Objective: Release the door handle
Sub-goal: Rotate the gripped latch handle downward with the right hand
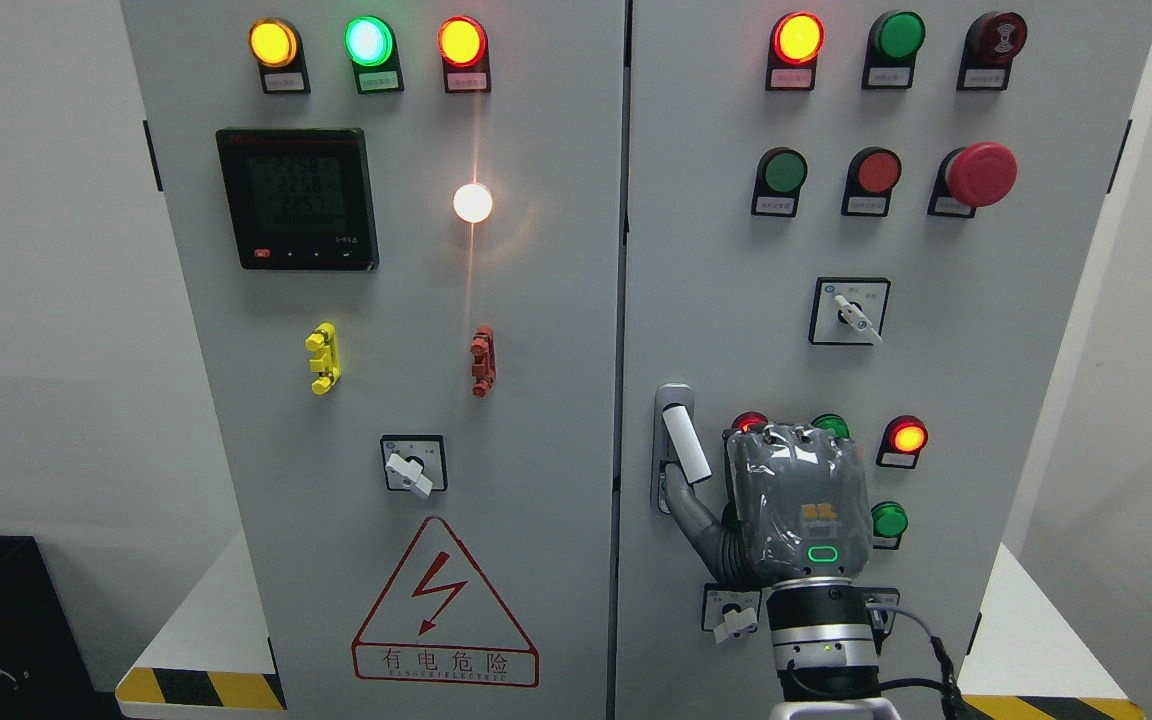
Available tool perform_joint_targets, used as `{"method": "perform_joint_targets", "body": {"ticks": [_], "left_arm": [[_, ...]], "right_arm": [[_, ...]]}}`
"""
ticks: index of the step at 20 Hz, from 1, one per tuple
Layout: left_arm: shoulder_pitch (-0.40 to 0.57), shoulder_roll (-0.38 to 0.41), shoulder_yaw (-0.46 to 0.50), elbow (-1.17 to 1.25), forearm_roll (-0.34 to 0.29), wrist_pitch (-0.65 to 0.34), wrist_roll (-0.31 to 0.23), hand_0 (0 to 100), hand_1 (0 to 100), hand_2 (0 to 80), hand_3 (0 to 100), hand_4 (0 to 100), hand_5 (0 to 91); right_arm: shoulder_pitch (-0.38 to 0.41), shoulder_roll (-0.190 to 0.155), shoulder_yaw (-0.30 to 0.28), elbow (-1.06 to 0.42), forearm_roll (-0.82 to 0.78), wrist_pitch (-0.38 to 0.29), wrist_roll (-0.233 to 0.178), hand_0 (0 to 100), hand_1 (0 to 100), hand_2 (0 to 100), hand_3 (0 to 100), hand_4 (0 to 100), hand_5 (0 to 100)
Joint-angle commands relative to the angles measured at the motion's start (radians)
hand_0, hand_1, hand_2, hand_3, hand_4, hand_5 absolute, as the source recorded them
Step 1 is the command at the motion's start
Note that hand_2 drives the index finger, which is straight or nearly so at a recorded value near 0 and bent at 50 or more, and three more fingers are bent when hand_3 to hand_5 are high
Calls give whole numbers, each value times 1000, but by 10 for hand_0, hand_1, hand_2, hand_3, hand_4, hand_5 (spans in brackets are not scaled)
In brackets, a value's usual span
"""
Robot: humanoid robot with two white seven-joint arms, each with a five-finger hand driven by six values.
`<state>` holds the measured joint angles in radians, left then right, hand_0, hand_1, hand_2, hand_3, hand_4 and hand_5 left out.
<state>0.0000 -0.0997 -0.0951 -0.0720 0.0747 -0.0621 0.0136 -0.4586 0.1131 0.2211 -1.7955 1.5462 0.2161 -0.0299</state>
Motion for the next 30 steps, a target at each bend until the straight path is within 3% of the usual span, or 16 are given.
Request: {"method": "perform_joint_targets", "body": {"ticks": [1,30], "left_arm": [[17,0,0,0,0,-1,0,120,556,0,0,0,0],[17,0,0,0,0,-1,0,120,556,0,0,0,0]], "right_arm": [[6,-1,-9,-4,-1,-3,1,467,365,926,1000,1000,979],[5,-1,-29,-19,-1,-3,-1,476,367,922,1000,1000,973]]}}
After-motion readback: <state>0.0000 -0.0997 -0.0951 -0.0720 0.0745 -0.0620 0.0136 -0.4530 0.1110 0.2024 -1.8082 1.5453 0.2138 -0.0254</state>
